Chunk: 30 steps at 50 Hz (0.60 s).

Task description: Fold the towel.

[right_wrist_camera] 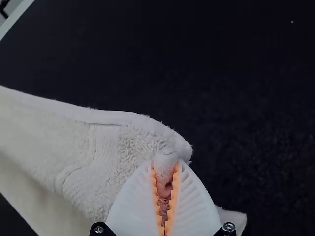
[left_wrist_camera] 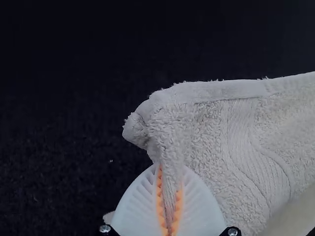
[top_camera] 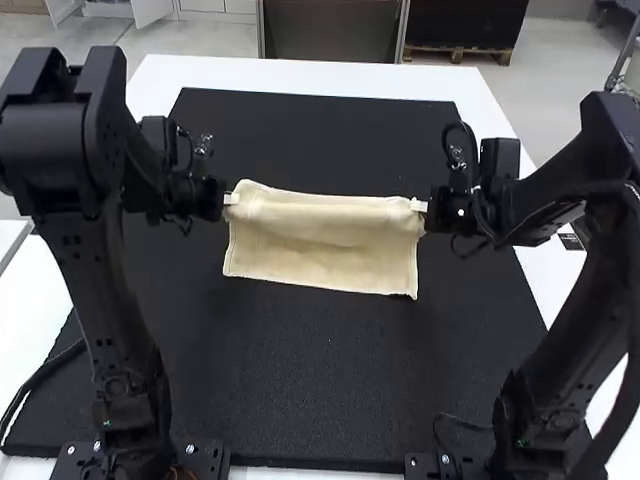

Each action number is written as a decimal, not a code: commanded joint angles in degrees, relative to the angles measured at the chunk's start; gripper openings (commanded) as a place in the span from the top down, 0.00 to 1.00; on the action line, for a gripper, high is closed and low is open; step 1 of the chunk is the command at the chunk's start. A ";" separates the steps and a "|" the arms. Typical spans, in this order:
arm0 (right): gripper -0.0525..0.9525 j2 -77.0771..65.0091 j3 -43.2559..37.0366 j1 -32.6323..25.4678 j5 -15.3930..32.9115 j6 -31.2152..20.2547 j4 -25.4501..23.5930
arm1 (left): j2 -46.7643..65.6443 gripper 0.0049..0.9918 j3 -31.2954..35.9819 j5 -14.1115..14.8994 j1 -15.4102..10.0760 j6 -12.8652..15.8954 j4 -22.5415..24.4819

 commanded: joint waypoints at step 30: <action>0.97 -5.73 -4.38 -0.99 0.24 -3.34 -3.20 | -5.38 0.98 -5.32 -0.02 1.92 4.37 -0.20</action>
